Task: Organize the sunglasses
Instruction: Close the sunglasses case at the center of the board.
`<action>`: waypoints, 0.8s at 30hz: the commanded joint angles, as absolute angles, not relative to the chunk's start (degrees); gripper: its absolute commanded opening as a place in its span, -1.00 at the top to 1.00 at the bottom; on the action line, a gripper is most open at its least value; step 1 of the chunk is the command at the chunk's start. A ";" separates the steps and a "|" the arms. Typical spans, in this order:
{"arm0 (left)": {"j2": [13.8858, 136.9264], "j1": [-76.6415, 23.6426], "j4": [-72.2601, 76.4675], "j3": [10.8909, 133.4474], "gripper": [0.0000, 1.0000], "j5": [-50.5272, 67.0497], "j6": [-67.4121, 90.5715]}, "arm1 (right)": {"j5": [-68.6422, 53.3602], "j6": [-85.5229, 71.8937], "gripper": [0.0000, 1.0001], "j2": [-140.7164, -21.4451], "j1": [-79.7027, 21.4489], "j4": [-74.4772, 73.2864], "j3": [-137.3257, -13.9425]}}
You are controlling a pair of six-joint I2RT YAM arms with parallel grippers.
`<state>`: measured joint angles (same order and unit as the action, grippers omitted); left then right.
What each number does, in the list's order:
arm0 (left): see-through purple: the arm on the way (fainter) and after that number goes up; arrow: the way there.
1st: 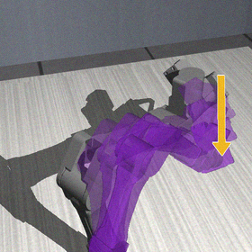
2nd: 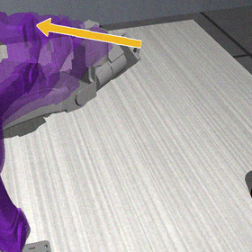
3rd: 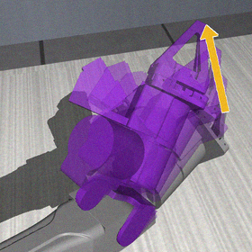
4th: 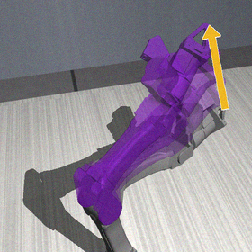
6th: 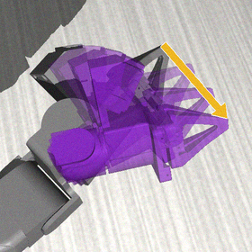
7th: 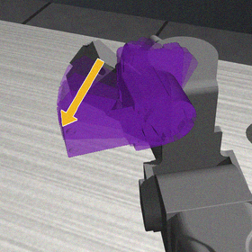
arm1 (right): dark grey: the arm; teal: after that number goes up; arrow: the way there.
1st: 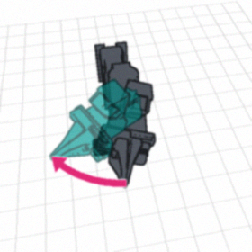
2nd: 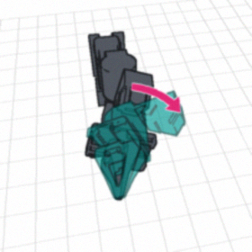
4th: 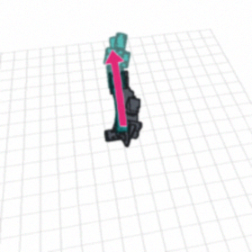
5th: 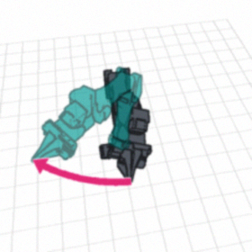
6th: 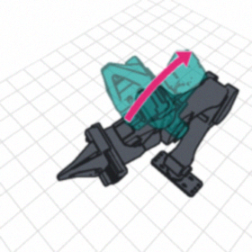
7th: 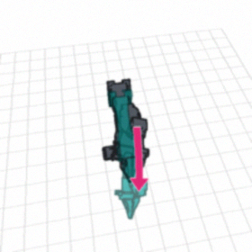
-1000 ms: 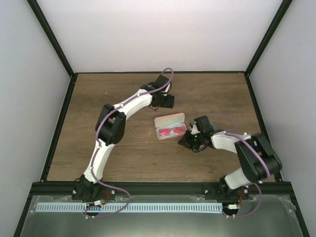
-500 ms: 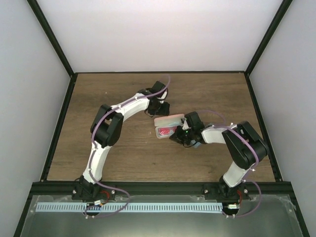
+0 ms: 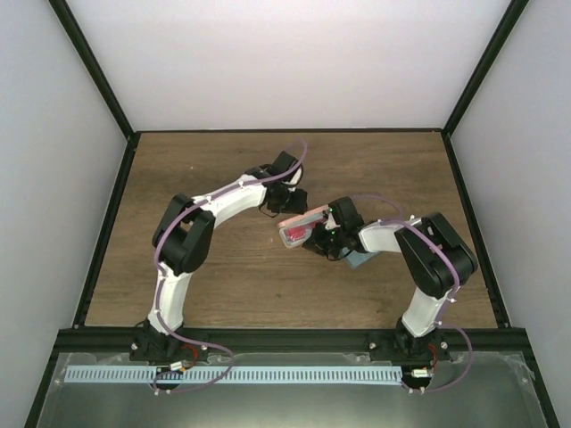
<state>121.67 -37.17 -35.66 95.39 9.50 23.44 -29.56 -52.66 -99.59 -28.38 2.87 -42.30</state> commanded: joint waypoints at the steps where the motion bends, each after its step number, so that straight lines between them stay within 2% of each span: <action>1: 119.68 -39.43 -36.58 91.00 -0.16 12.23 24.96 | -24.68 -52.94 0.99 -102.45 -28.65 0.98 -44.22; 12: 119.48 -40.36 -36.27 87.71 -0.16 11.78 26.14 | -22.83 -51.85 0.99 -100.81 -28.65 -0.03 -44.71; 21: 120.81 -42.19 -35.76 85.31 -0.16 12.55 29.91 | -22.17 -52.48 0.98 -97.22 -28.65 4.66 -41.57; 24: 121.61 -42.18 -36.65 86.39 -0.16 12.33 29.76 | -21.75 -52.79 0.86 -95.13 -28.61 4.85 -39.85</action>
